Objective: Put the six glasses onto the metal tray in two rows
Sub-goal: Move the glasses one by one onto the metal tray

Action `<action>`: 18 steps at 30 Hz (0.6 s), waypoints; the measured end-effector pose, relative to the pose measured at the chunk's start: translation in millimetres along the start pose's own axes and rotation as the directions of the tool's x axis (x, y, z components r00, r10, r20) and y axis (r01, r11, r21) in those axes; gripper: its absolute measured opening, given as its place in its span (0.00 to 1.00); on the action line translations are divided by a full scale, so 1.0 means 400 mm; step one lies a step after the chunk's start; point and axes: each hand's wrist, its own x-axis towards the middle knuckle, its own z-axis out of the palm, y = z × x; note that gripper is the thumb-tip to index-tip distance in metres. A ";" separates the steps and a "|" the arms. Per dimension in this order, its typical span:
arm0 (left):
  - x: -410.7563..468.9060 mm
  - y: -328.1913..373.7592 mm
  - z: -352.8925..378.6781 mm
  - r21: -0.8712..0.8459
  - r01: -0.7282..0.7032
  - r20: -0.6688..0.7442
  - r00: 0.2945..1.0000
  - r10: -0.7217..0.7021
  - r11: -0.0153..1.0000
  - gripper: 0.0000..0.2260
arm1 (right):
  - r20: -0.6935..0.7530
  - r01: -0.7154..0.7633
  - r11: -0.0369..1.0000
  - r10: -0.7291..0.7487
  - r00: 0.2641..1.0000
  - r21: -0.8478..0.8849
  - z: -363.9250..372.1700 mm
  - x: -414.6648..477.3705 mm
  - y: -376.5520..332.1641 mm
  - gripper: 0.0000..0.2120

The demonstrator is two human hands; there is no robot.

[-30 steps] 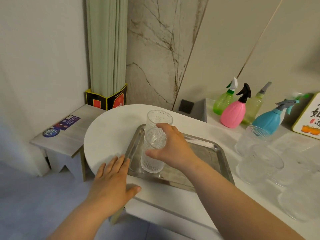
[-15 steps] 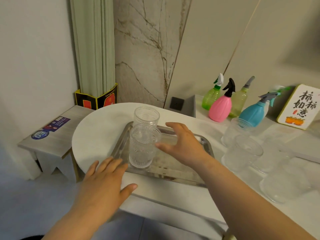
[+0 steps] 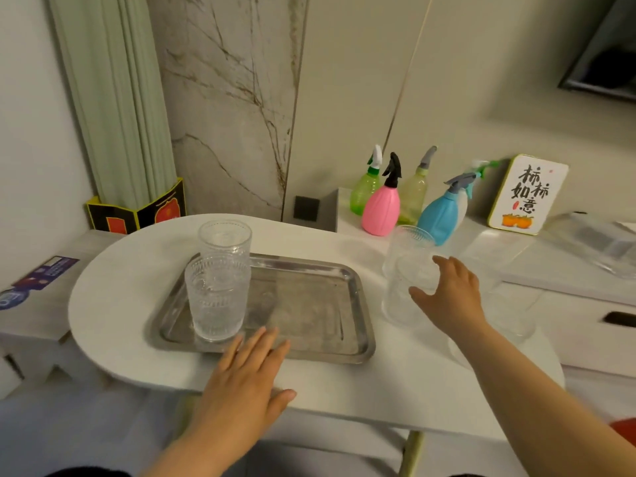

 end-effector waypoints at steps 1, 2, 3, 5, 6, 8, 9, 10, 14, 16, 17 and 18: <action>0.003 0.004 0.012 -0.008 0.011 0.025 1.000 -0.010 1.000 0.23 | 0.020 -0.004 1.000 0.004 1.000 0.009 0.002 0.003 0.005 0.33; 0.006 0.010 0.021 -0.019 0.026 0.041 0.999 -0.026 0.999 0.26 | 0.037 -0.003 1.000 0.002 0.999 0.022 0.006 0.005 0.008 0.34; 0.010 0.014 0.031 -0.024 0.036 0.036 0.999 -0.035 0.999 0.30 | 0.052 0.001 0.999 -0.003 0.999 0.038 0.010 0.008 0.008 0.35; 0.019 0.022 0.044 -0.017 0.055 -0.021 0.998 -0.055 0.998 0.36 | 0.077 0.005 0.997 -0.010 0.997 0.075 0.019 0.013 0.004 0.37; 0.022 0.023 0.048 -0.015 0.065 -0.035 0.997 -0.066 0.998 0.37 | 0.086 0.003 0.995 -0.011 0.996 0.096 0.024 0.016 0.001 0.38; 0.024 0.022 0.057 -0.005 0.072 -0.065 0.995 -0.072 0.997 0.37 | 0.095 0.000 0.991 -0.013 0.995 0.133 0.031 0.024 -0.006 0.39; 0.024 0.021 0.061 0.001 0.075 -0.086 0.994 -0.074 0.997 0.37 | 0.096 -0.005 0.990 -0.008 0.995 0.142 0.033 0.029 -0.009 0.40; 0.023 0.019 0.065 0.005 0.076 -0.099 0.992 -0.075 0.997 0.37 | 0.097 -0.014 0.989 0.000 0.995 0.146 0.035 0.034 -0.011 0.40; 0.024 0.013 0.072 0.012 0.074 -0.106 0.992 -0.072 0.997 0.37 | 0.078 -0.044 0.986 0.032 0.996 0.159 0.042 0.050 -0.014 0.40; 0.024 0.012 0.071 0.004 0.067 -0.113 0.991 -0.066 0.998 0.37 | 0.070 -0.060 0.983 0.048 0.996 0.173 0.044 0.057 -0.014 0.40; 0.024 0.012 0.071 -0.001 0.063 -0.112 0.992 -0.063 0.998 0.37 | 0.072 -0.070 0.981 0.058 0.996 0.182 0.043 0.059 -0.014 0.40; 0.023 0.012 0.070 -0.006 0.061 -0.109 0.992 -0.061 0.998 0.37 | 0.076 -0.078 0.978 0.064 0.995 0.193 0.042 0.061 -0.014 0.39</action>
